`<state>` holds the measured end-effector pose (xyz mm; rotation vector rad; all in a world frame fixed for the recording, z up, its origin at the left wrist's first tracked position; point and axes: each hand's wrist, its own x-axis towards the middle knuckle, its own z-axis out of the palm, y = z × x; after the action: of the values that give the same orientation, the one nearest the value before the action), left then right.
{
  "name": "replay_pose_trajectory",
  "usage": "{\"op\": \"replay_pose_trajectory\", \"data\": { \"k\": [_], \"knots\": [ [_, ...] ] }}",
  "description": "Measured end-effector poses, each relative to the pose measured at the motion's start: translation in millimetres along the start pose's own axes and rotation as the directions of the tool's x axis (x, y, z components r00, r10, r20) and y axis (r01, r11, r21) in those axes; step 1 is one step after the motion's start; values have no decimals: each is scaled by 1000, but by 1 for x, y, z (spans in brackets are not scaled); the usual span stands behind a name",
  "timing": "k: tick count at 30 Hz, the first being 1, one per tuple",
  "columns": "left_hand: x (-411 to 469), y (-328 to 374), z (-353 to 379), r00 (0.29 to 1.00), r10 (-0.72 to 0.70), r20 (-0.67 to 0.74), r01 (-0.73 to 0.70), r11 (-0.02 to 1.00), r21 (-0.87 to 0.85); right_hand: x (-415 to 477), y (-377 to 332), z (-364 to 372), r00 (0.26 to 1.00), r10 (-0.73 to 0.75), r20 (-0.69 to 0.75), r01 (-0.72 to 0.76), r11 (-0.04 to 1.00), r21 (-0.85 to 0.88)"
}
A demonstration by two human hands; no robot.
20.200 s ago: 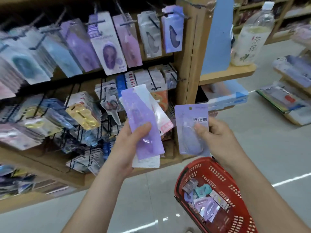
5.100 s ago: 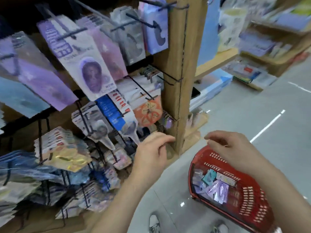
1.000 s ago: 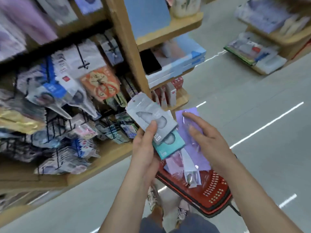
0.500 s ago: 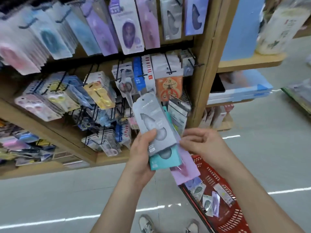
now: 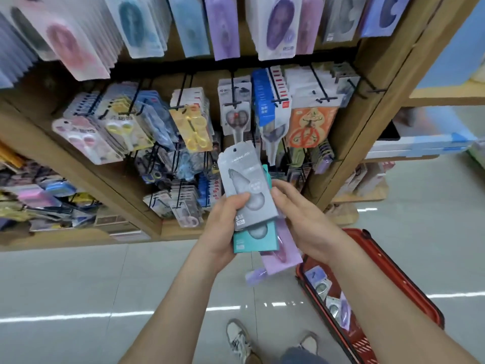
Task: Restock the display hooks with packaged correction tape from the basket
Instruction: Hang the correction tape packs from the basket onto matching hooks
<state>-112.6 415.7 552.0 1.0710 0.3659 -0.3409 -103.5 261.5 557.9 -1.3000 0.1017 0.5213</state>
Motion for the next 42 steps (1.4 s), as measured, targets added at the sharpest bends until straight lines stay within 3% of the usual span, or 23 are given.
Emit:
{"op": "replay_pose_trajectory", "data": {
  "k": [6,9,12,16,18,22,25,29,33,37,39,40,42],
  "knots": [
    [12,-11,-36,1000,3,-3,-2,990,142,25,21,20,998,47,37,-45,997,-64],
    [17,-22,-57,996,-46,70,33,984,175,38,37,20,996,88,20,-87,994,-61],
    [31,-45,-79,996,-81,40,71,974,213,57,68,9,990,136,-39,-140,979,-146],
    [72,-114,-129,951,-106,-290,189,942,276,87,142,-27,939,242,-245,-296,931,-214],
    [98,-169,-163,918,-106,-383,252,900,355,105,195,-51,909,271,-317,-350,909,-226],
    [160,-309,-232,884,-137,-448,421,652,631,151,328,-104,864,268,-428,-420,851,-316],
    [220,-430,-275,885,-182,-429,463,455,761,190,440,-147,837,216,-503,-448,797,-404],
    [305,-581,-312,924,-196,-328,366,207,907,235,571,-197,776,193,-600,-499,771,-397],
    [370,-691,-332,940,-170,-297,299,-15,954,266,659,-238,691,148,-707,-527,773,-354],
    [400,-759,-348,952,-89,-294,288,-73,955,277,693,-256,628,123,-769,-522,798,-299],
    [399,-762,-352,965,-67,-254,251,-46,967,274,692,-254,601,136,-788,-500,833,-238],
    [395,-752,-351,964,-79,-255,258,30,966,272,687,-252,596,148,-789,-491,845,-213],
    [380,-708,-342,928,-151,-341,372,322,870,266,663,-242,610,178,-772,-481,858,-182]
  ]
}}
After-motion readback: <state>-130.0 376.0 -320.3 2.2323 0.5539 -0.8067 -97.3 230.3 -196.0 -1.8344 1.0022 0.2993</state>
